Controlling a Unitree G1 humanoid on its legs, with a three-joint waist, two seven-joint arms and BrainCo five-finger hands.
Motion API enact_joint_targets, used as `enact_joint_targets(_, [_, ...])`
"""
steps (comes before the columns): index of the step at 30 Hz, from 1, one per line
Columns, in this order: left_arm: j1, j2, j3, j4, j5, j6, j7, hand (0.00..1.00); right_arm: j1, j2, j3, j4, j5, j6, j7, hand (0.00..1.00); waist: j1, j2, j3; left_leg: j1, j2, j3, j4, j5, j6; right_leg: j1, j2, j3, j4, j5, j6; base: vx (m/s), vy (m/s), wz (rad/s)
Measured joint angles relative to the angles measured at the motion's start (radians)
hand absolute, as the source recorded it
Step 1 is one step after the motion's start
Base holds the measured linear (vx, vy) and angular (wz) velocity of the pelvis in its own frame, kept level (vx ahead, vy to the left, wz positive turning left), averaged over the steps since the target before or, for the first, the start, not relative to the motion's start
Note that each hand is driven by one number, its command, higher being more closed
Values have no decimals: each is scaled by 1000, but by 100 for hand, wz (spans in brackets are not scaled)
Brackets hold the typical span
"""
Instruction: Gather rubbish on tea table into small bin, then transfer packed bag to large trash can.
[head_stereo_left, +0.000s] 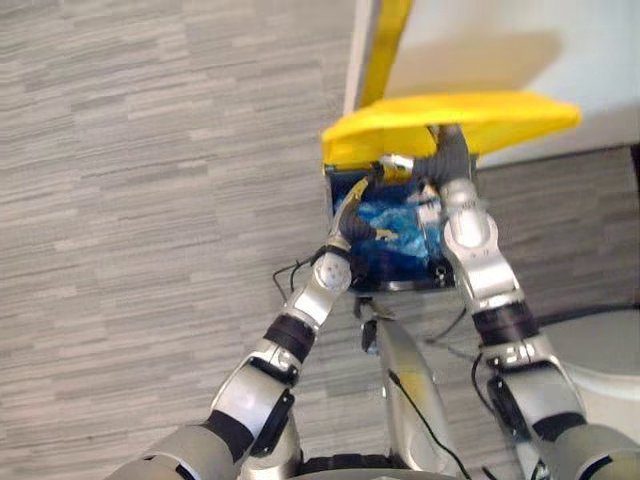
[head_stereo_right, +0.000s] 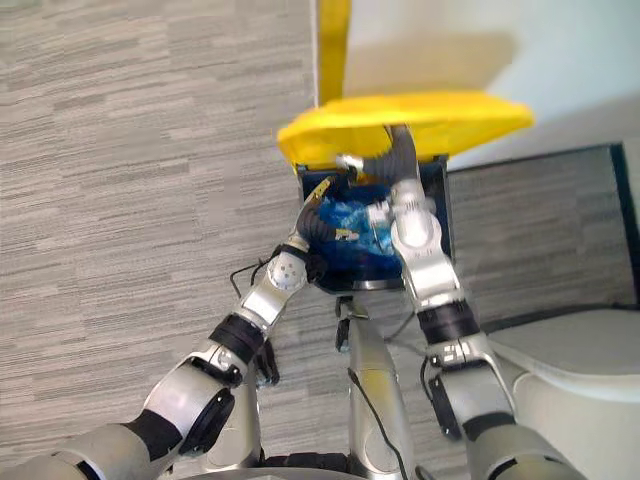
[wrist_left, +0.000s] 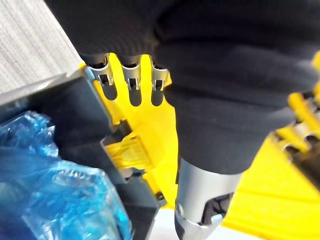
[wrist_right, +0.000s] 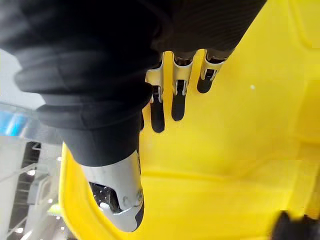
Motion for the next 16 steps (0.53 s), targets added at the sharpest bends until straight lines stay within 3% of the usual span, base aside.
enact_joint_targets(3, [204, 102, 100, -30, -81, -25, -41, 0, 139, 50, -1, 67, -33, -10, 18, 0, 17, -35, -35, 103, -42, 14, -28, -8, 27, 68, -17, 21, -5, 7, 14, -73, 90, -10])
enact_joint_targets(5, [342, 153, 173, -38, -112, -25, -59, 0, 196, 56, 1, 141, -60, -5, 42, 0, 33, -41, -64, 133, -50, 56, -30, -5, 53, 90, -14, 51, -55, 52, 41, -171, 103, -51])
enact_joint_targets(6, [455, 171, 237, -63, -143, -21, -70, 0, 243, 53, -2, 167, -87, 1, 55, 0, 34, -33, -83, 138, -25, 98, -45, 14, 93, 104, -12, 60, -104, 78, 107, -219, 69, -47])
enact_joint_targets(7, [497, 172, 264, -77, -157, -19, -79, 0, 265, 53, -5, 169, -98, 2, 66, 0, 34, -30, -85, 143, -24, 114, -56, 23, 100, 85, -22, 57, -33, 60, 81, -249, 43, -50])
enact_joint_targets(8, [561, 172, 298, -87, -174, -17, -84, 0, 303, 55, -13, 177, -112, 2, 82, 0, 29, -24, -86, 164, -22, 128, -82, 38, 102, 62, -33, 57, 145, 23, 22, -230, 16, -31])
enact_joint_targets(9, [631, 172, 318, -92, -217, -12, -106, 0, 371, 56, -33, 204, -118, 5, 111, 0, 27, -11, -108, 198, -20, 133, -145, 71, 106, 77, -44, 59, 374, -32, -3, -192, 8, -17])
enact_joint_targets(11, [710, 157, 327, -160, -241, -5, -126, 0, 456, 57, -61, 204, -118, 5, 130, 0, 30, 3, -147, 217, -18, 134, -205, 108, 95, 133, -67, 68, 503, -66, -5, -62, -97, -5])
enact_joint_targets(12, [766, 138, 336, -229, -254, -6, -137, 0, 510, 57, -74, 199, -118, 5, 135, 0, 31, 1, -185, 215, -19, 136, -233, 125, 82, 188, -91, 96, 530, -52, -1, -23, -203, -24])
enact_joint_targets(13, [784, 130, 341, -260, -265, -8, -148, 0, 542, 59, -90, 195, -118, 5, 138, 0, 37, -11, -207, 212, -19, 136, -248, 136, 63, 243, -84, 107, 459, -73, 40, -46, -197, -35])
enact_joint_targets(14, [783, 116, 349, -259, -268, -6, -149, 0, 548, 57, -101, 195, -118, 6, 139, 0, 36, 1, -212, 211, -19, 131, -274, 148, 50, 250, -67, 104, 428, -76, 38, -101, -154, -46])
enact_joint_targets(16, [795, 62, 343, -269, -269, -7, -178, 0, 581, 56, -148, 187, -117, 5, 135, 0, 34, 40, -282, 215, -9, 124, -411, 209, 53, 292, 4, 79, 195, -92, 56, -34, -85, -57])
